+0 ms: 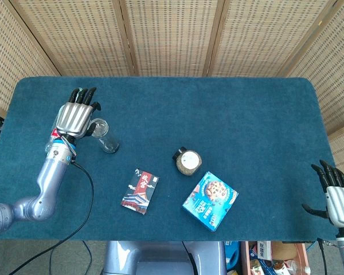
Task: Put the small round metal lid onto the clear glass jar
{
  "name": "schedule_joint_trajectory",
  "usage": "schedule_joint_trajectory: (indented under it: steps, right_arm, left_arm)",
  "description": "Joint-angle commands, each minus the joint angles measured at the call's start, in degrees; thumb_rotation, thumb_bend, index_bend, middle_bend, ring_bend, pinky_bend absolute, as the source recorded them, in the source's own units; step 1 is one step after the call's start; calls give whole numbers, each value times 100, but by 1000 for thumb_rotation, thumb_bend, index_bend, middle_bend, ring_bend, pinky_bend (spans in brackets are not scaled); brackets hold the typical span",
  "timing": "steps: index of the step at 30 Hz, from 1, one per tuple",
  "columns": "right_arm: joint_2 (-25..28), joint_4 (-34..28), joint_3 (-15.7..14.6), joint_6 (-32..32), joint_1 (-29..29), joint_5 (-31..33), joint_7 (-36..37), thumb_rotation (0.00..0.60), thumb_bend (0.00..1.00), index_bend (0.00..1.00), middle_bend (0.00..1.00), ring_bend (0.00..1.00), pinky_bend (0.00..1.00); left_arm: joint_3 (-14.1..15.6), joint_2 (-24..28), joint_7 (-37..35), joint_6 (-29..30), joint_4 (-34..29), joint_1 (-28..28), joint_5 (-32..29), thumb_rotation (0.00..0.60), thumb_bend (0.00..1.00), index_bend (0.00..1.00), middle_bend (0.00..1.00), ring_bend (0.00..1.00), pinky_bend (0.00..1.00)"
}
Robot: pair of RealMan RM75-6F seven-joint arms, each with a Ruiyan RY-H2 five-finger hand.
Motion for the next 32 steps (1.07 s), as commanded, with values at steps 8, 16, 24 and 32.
schedule_joint_trajectory:
  steps: [8, 16, 24, 32]
  right_arm:
    - [3, -1, 1, 81, -15, -65, 7, 600, 49, 119, 0, 0, 0]
    - [-36, -83, -4, 219, -43, -133, -238, 600, 49, 119, 0, 0, 0]
    - [-91, -183, 21, 406, -79, -196, -499, 600, 49, 89, 0, 0, 0]
    - [-109, -235, 38, 498, -108, -208, -587, 600, 50, 86, 0, 0, 0]
  left_arm:
    - [48, 512, -1080, 981, -1003, 834, 1457, 600, 415, 109, 0, 0, 0]
    - [950, 677, -1611, 2008, -1446, 1982, 3000, 600, 266, 0, 0, 0, 0]
    - [1867, 143, -1846, 2735, -696, 3025, 3964, 600, 227, 0, 0, 0, 0]
    - [2203, -307, -1966, 3317, 48, 3806, 4340, 600, 223, 0, 0, 0, 0]
